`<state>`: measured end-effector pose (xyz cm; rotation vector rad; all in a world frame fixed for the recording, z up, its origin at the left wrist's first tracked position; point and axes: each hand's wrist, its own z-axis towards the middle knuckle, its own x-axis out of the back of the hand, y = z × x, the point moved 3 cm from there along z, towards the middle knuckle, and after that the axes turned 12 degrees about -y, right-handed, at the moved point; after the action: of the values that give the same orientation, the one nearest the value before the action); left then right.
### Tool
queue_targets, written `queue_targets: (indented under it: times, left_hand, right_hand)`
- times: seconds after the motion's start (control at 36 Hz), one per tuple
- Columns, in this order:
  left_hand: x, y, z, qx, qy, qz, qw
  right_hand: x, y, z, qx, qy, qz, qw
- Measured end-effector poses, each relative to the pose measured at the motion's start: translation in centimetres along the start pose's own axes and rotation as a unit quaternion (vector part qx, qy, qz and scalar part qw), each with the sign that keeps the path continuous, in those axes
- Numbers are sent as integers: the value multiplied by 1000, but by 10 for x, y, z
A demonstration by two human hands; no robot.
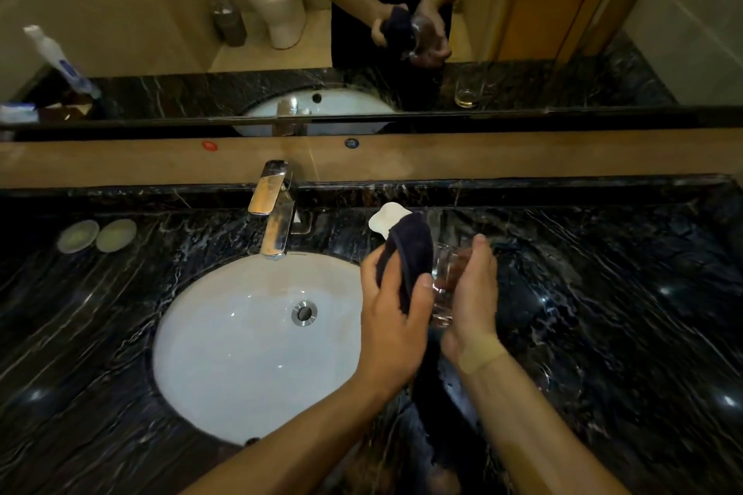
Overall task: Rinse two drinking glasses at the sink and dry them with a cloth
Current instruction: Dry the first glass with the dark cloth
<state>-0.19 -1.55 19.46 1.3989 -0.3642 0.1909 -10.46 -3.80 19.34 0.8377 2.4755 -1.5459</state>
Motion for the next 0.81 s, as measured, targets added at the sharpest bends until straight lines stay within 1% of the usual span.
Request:
queue_targets:
  times: [0.03, 0.06, 0.11, 0.17, 0.25, 0.31, 0.39, 0.47, 0.53, 0.58, 0.64, 0.67, 0.75, 0.81]
  left_hand:
    - [-1, -1, -2, -9, 6, 15, 1000]
    - [0, -2, -4, -19, 12, 31, 999]
    - [0, -2, -4, -50, 9, 70, 996]
    - [0, -1, -5, -87, -9, 109, 990]
    - [0, 0, -10, -140, -20, 133, 981]
    - [0, -1, -12, -155, -12, 118, 981]
    - [-1, 1, -13, -116, 15, 44, 992]
    - [2, 4, -7, -54, 25, -23, 998]
    - [5, 4, -1, -20, 24, -81, 996]
    - [7, 2, 5, 27, 23, -160, 986]
    - [7, -2, 11, 72, 18, -200, 977]
    - [7, -1, 12, 78, 19, -190, 978]
    - [5, 4, 7, 39, 23, -69, 997]
    - [2, 3, 2, 8, 22, -7, 1000]
  right_hand:
    - [0, 0, -1, 24, 25, -28, 999]
    - [-1, 0, -2, 39, 30, -46, 998]
    - [-3, 2, -6, 52, 10, -77, 996]
    - [-6, 2, -11, 53, -27, -93, 994]
    - [-11, -3, -16, 43, -68, -17, 997]
    - [-13, -6, -15, 34, -81, 19, 996]
    - [-8, -7, -11, 21, -91, 33, 995]
    - [-2, -10, -8, -1, -146, 51, 988]
    - [0, -14, -7, -16, -177, 68, 982]
    - [0, -17, -8, -19, -195, 76, 978]
    - [-2, -16, -9, -17, -172, 76, 982]
    - [-3, -13, -9, -9, -135, 68, 988]
    - [-2, -7, -7, 24, 12, 34, 999]
    - [-2, -7, -6, 41, 61, 18, 997]
